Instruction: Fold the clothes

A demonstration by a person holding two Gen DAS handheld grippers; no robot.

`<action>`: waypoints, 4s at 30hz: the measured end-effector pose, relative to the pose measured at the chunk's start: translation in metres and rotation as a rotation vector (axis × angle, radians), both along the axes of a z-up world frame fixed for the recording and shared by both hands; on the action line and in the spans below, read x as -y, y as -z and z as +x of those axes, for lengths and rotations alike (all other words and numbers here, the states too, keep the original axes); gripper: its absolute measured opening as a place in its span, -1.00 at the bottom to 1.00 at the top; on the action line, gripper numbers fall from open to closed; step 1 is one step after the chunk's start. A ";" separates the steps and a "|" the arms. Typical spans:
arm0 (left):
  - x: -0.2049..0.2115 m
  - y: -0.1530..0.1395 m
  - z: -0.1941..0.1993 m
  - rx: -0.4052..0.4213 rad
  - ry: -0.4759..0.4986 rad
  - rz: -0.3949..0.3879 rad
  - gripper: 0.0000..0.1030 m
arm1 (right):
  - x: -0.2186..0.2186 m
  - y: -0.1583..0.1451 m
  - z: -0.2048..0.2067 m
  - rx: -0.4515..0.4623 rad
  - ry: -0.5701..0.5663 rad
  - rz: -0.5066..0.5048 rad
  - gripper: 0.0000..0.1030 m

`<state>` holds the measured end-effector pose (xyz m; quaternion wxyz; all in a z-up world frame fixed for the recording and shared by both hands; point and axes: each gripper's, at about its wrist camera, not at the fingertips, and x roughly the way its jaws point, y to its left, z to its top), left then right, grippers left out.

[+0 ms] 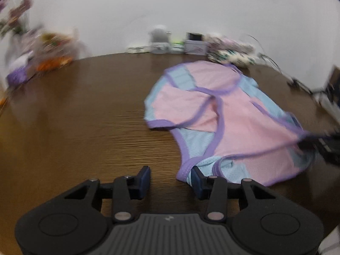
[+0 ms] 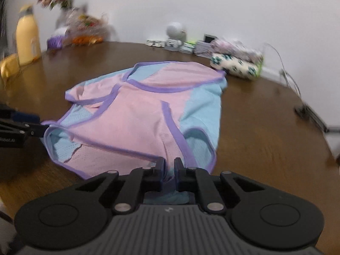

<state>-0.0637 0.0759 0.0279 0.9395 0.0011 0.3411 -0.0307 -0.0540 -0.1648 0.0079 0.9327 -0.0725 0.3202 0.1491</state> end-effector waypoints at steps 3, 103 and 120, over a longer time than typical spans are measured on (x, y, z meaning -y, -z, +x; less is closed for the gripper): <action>0.017 -0.021 -0.019 0.107 0.077 0.005 -0.20 | 0.004 -0.013 -0.022 0.083 -0.021 -0.004 -0.48; 0.068 0.020 -0.059 0.184 0.041 0.463 -0.51 | -0.023 0.018 -0.063 0.299 0.009 -0.323 -0.83; 0.026 -0.301 -0.057 0.531 0.408 0.180 -0.96 | 0.045 -0.295 -0.079 0.571 -0.126 -0.160 -0.97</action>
